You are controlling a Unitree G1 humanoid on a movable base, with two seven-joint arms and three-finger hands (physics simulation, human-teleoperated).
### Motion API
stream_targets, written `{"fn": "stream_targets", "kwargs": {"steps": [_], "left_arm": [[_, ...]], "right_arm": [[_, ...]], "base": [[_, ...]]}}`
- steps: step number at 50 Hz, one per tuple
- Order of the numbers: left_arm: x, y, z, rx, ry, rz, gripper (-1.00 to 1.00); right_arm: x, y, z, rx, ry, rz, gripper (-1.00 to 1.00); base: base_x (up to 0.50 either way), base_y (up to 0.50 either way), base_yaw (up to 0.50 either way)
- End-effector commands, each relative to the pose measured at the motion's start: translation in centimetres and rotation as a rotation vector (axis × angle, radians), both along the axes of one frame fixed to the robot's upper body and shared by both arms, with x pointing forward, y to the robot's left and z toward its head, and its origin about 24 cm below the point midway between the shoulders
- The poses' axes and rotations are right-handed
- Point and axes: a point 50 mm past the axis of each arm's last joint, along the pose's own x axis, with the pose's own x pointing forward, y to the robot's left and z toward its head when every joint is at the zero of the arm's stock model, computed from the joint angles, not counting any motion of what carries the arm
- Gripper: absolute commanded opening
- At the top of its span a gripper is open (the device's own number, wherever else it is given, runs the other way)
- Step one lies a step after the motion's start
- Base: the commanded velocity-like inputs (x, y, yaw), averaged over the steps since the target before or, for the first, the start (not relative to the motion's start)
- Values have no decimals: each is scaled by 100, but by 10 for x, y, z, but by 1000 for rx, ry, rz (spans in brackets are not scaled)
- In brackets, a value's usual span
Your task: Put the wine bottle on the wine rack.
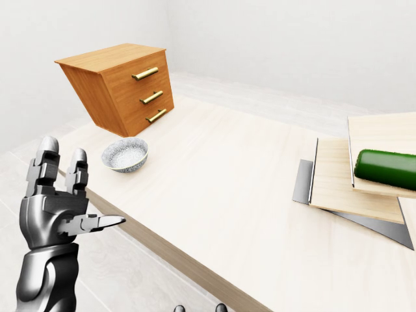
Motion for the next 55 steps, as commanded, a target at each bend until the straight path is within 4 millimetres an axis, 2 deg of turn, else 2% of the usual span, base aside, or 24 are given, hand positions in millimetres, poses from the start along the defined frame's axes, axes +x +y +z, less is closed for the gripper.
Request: {"fn": "stream_targets", "kwargs": {"steps": [1,10,14,23,28,42,55], "left_arm": [[1,0,-2,1,11,-3,100],[1,-2,-4,2,18,-6,100],[1,-2,-3,1,16,-7,100],[2,-2,-5,0,23,-8,100],[2,-1,-5,-1,23,-6,100],[6,-1,-10,-1,46,-12,100],[8,1,-15,-2,65,-15,100]], "right_arm": [[28,17,6,4,-38,92,100],[38,36,26,-10,-120,175,100],[42,51,43,-8,-187,238,100],[58,71,60,15,-215,359,100],[66,87,76,-37,-221,461,100],[71,118,103,-129,-219,652,100],[69,145,118,-211,-206,781,100]], "base": [[0,0,0],[0,0,0],[0,0,0],[0,0,0],[0,0,0],[0,0,0],[0,0,0]]}}
